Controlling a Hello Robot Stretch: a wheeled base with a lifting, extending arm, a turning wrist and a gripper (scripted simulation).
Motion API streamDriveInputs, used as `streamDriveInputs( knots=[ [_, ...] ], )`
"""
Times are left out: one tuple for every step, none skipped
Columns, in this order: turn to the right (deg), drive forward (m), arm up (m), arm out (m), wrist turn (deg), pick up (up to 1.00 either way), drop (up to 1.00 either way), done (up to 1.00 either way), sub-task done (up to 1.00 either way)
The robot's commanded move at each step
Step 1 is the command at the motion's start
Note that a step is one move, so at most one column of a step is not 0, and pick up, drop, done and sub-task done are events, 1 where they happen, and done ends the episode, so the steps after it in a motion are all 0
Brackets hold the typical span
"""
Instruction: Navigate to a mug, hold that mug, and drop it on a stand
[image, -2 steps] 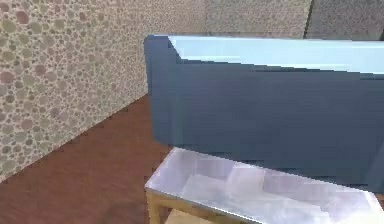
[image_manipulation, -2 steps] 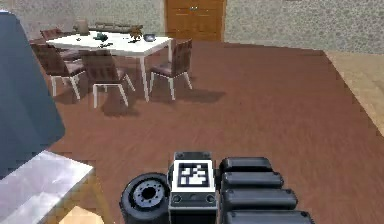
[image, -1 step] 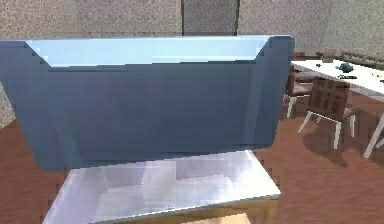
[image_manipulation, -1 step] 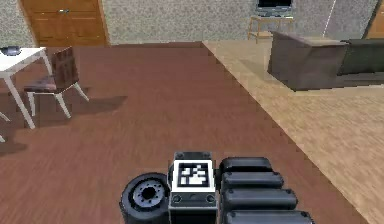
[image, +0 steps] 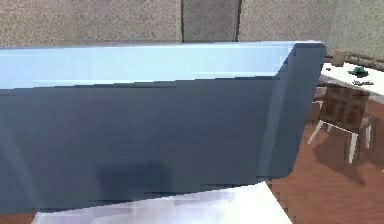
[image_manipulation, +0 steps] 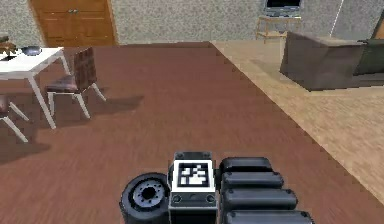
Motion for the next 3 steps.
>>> streamDriveInputs(
  knots=[
    [-45.0,0.00,0.00,0.00,0.0,0.00,0.00,0.00,0.00],
    [-45.0,0.00,0.00,0.00,0.0,0.00,0.00,0.00,0.00],
    [-9.0,0.00,0.00,0.00,0.0,0.00,0.00,0.00,0.00]
  ],
)
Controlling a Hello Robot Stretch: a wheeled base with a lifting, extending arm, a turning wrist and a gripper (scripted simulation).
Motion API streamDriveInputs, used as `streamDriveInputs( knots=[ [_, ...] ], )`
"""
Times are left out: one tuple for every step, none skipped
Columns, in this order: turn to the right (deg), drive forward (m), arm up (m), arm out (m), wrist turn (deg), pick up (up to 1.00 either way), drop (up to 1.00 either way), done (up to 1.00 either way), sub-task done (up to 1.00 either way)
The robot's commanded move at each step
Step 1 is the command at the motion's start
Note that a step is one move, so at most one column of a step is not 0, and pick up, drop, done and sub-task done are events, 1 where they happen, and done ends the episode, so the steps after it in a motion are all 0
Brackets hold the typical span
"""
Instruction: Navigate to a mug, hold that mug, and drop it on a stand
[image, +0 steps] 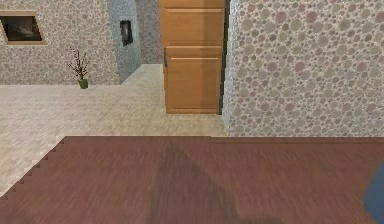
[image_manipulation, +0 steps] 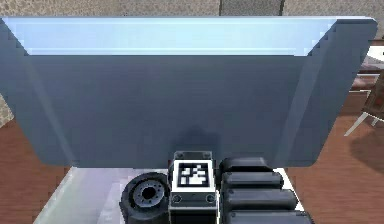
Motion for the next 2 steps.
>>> streamDriveInputs(
  knots=[
    [0.0,0.00,0.00,0.30,0.0,0.00,0.00,0.00,0.00],
    [0.0,0.00,0.00,0.00,45.0,0.00,0.00,0.00,0.00]
  ],
)
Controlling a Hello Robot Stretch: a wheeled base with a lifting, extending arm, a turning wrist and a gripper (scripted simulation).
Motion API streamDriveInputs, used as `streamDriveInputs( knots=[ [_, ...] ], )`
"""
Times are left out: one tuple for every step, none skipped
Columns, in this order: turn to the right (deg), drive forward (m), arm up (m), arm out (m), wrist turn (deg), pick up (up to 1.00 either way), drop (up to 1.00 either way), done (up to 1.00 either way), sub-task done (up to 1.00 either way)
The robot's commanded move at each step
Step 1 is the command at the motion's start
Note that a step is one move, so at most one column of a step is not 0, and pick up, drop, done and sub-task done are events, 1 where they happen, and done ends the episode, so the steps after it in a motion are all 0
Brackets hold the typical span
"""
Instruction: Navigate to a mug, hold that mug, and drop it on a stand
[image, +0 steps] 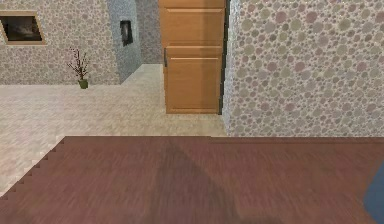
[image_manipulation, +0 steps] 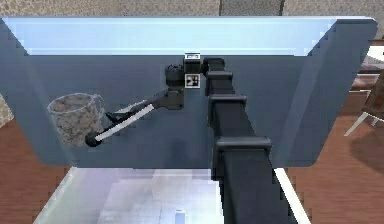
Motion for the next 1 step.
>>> streamDriveInputs(
  knots=[
    [0.0,0.00,0.00,0.00,45.0,0.00,0.00,0.00,0.00]
  ],
)
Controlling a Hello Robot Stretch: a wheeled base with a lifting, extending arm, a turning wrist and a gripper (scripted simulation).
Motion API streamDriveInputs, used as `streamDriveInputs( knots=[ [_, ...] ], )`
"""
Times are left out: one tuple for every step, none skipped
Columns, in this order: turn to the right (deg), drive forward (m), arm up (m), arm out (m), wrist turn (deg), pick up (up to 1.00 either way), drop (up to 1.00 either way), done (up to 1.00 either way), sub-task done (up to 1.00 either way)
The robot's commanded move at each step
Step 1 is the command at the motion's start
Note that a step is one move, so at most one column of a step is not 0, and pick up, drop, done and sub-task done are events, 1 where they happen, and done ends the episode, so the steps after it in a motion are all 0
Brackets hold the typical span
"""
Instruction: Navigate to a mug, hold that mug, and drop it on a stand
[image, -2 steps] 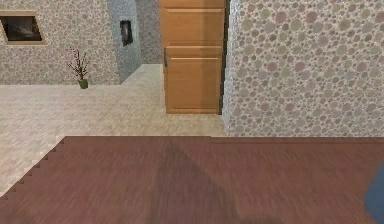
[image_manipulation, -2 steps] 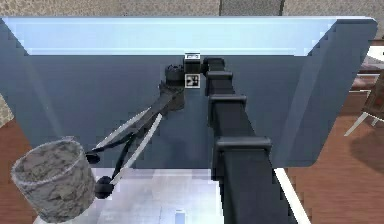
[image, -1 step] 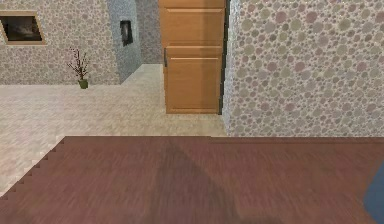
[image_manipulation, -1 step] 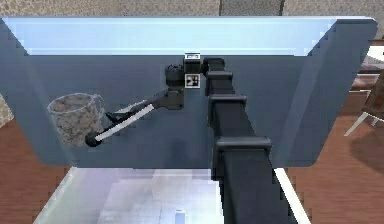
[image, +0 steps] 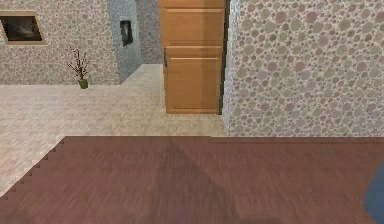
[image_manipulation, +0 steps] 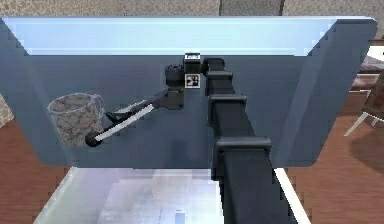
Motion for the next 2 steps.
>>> streamDriveInputs(
  knots=[
    [0.0,0.00,0.00,0.00,45.0,0.00,0.00,0.00,0.00],
    [0.0,0.00,0.00,0.00,0.0,0.00,1.00,0.00,0.00]
  ],
)
